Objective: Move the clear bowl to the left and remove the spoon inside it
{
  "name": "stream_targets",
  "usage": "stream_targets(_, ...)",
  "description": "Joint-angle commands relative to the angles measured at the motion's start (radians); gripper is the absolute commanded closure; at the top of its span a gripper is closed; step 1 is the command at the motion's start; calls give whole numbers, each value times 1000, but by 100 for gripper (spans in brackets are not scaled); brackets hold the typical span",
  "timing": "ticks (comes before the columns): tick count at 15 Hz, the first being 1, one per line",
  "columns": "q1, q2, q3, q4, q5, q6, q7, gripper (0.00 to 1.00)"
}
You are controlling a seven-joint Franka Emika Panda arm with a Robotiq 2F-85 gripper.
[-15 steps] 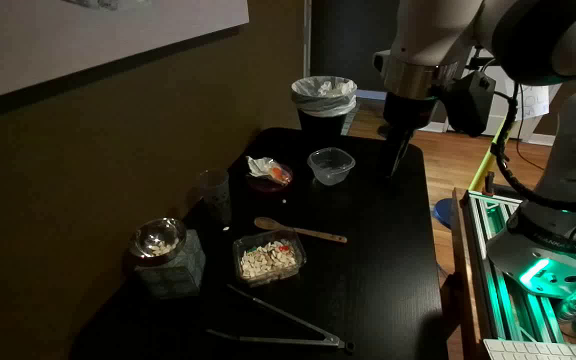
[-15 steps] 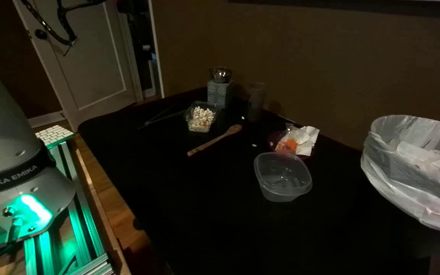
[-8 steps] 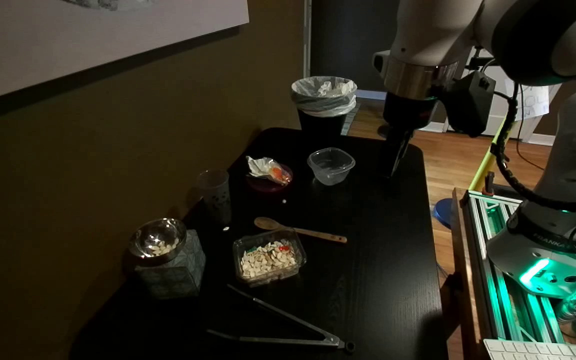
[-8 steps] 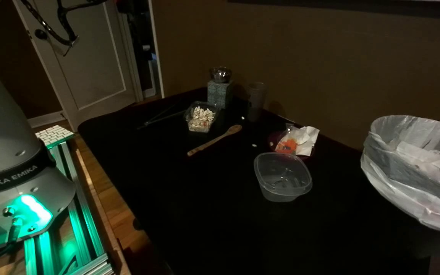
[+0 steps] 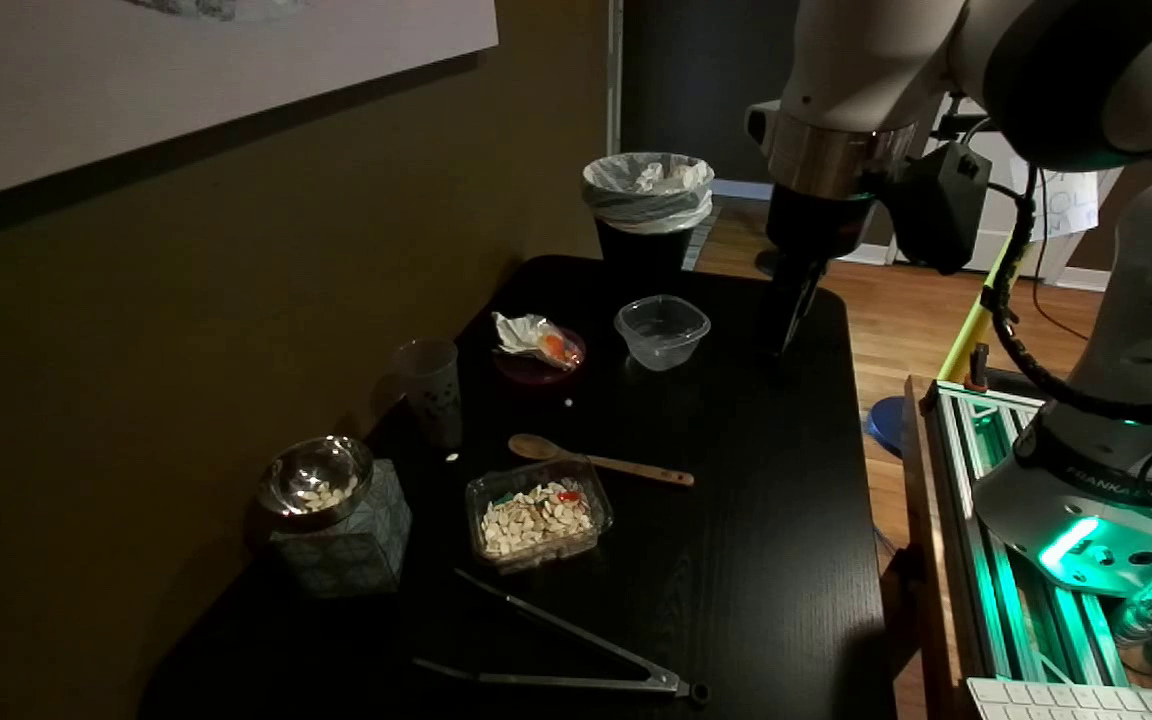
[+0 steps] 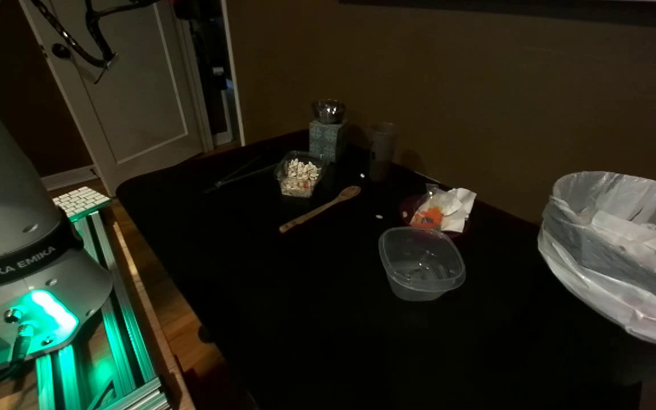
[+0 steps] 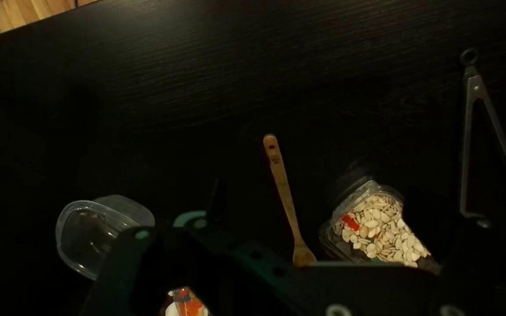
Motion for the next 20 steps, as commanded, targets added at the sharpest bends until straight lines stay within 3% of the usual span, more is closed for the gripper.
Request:
stream_targets(1, 20, 4, -20, 1, -13, -2, 11, 0)
stream_targets(4, 20, 4, -20, 1, -13, -2, 11, 0)
stream_targets(6, -25, 87, -14, 32, -15, 61, 78, 0)
stream_targets(11, -170, 354, 13, 86, -58, 347, 167, 0)
stream_targets(14, -226, 534, 57, 189, -123, 287, 172, 0)
stream_targets(15, -125, 399, -50, 94, -97, 327, 144, 0)
stream_targets(17, -105, 454, -80, 119, -98, 330, 140, 0)
stream_targets(20, -91, 429, -92, 115, -97, 330, 139, 0)
